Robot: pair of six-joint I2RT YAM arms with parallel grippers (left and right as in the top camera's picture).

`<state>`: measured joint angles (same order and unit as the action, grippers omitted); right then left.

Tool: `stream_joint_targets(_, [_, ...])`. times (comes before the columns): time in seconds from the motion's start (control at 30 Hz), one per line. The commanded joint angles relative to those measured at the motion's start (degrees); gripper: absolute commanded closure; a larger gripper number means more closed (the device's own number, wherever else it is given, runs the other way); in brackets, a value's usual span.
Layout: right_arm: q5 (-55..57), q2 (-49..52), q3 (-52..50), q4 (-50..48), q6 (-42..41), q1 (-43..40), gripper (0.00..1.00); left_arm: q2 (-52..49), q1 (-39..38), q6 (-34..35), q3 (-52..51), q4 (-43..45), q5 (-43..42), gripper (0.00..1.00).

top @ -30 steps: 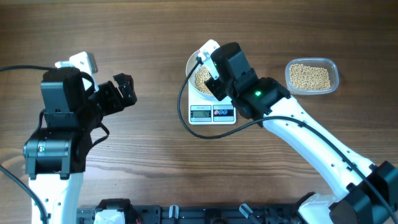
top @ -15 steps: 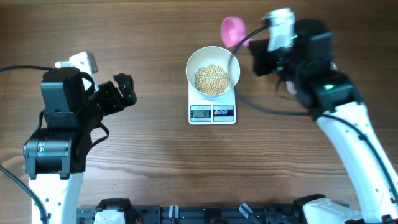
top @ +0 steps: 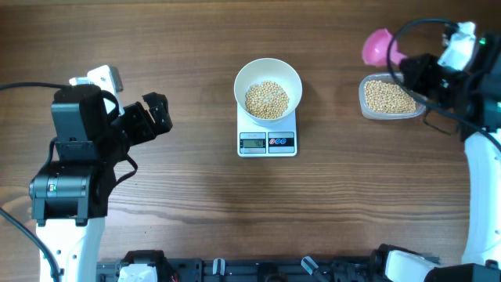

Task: Scoop item into bowl and weigh 150g on scale
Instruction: 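Move the empty scoop back right to the soybean tub, then dip the scoop into the soybeans again and scoop a second load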

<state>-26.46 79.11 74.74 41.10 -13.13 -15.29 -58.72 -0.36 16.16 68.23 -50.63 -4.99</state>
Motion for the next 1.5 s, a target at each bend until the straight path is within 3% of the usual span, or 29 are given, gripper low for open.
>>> stream_joint_targets(0.0, [8.5, -0.7, 1.4, 3.7, 4.8, -1.1, 0.96, -0.2, 0.3, -0.7, 1.1, 0.0, 0.5, 0.00])
stream_joint_targets(0.23, [18.6, -0.7, 1.3, 9.5, 8.0, -1.1, 0.96, -0.2, 0.3, -0.7, 1.1, 0.0, 0.5, 0.00])
stream_joint_targets(0.63, [18.8, 4.3, 0.5, 10.2, 22.2, 0.3, 0.96, -0.2, 0.3, -0.7, 1.1, 0.0, 0.6, 0.00])
stream_joint_targets(1.47, [23.6, 14.3, 0.5, 6.8, 23.5, 1.9, 0.96, -0.2, 0.3, -0.7, 1.1, 0.0, 0.5, 0.00])
